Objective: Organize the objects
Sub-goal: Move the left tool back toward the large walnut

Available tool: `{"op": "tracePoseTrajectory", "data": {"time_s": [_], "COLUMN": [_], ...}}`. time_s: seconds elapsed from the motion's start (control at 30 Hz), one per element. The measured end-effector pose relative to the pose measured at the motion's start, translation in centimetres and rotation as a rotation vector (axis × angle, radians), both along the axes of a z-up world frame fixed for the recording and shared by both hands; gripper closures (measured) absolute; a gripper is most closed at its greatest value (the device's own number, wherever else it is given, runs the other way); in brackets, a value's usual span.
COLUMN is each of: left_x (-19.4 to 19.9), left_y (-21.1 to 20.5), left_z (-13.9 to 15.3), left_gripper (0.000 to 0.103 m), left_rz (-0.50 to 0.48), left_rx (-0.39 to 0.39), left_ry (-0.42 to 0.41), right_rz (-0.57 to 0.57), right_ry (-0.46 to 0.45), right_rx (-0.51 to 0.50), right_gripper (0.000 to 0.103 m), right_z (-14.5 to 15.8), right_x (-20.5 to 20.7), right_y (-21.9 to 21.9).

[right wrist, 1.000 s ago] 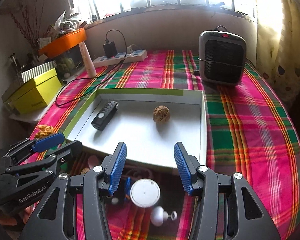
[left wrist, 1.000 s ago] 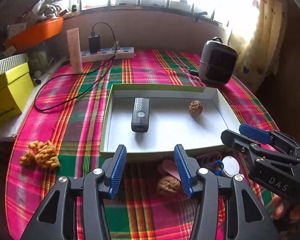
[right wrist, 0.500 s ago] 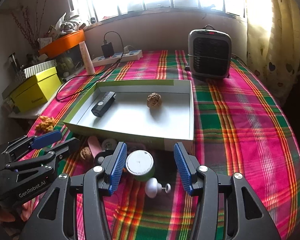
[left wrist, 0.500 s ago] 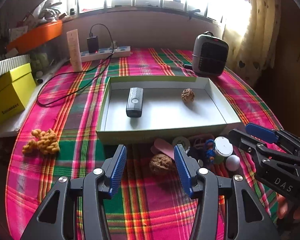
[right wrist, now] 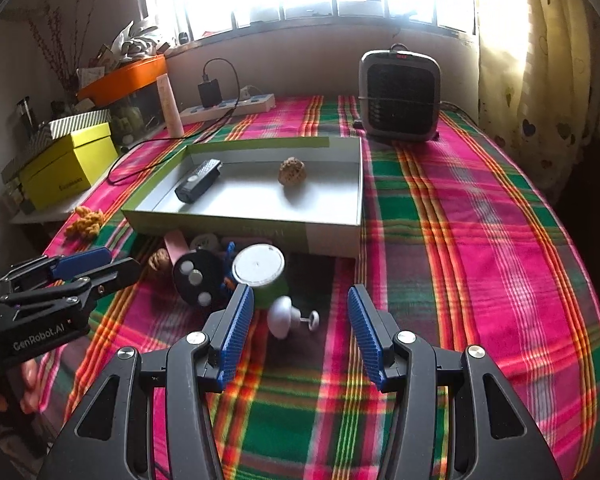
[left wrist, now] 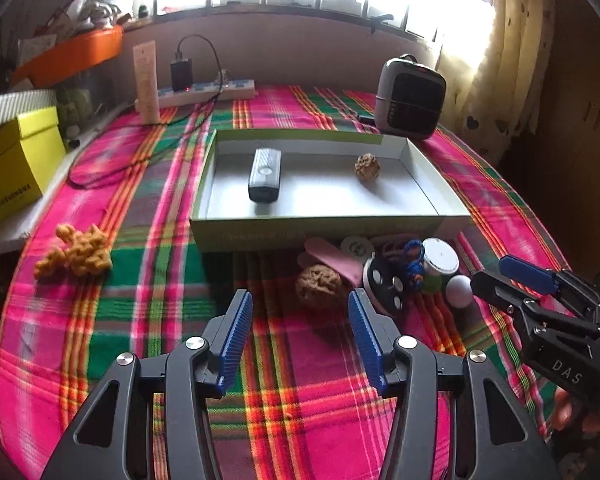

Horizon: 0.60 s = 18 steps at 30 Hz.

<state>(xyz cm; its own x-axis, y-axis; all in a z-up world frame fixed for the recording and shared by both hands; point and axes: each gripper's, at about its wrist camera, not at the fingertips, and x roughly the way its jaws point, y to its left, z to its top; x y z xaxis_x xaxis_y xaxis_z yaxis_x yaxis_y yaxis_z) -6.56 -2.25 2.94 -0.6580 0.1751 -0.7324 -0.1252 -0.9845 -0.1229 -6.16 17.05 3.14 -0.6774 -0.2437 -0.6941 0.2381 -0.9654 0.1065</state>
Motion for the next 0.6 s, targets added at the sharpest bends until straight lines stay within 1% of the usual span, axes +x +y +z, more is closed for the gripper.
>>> {"op": "tracePoseTrajectory", "data": {"time_s": [0.03, 0.23, 0.3, 0.6], "left_x": [0.1, 0.1, 0.1, -0.7], "left_y": [-0.1, 0.1, 0.3, 0.2], "left_z": [-0.1, -1.0, -1.2, -1.8], "left_gripper": [0.054, 0.052, 0.052, 0.052], "left_rz": [-0.004, -0.017, -0.018, -0.017], "left_rx": [0.013, 0.027, 0.015, 0.027], "left_ry": [-0.005, -0.030, -0.028, -0.044], "right_rz": [0.000, 0.013, 0.022, 0.035], "right_ry": [-0.004, -0.031, -0.036, -0.064], "right_rx": [0.001, -0.001, 0.002, 0.022], "right_gripper": [0.052, 0.052, 0.052, 0.052], "right_z": [-0.2, -1.2, -1.5, -2.4], "right_x": [0.0, 0.1, 0.2, -0.3], "right_y": [-0.1, 0.0, -0.1, -0.5]}}
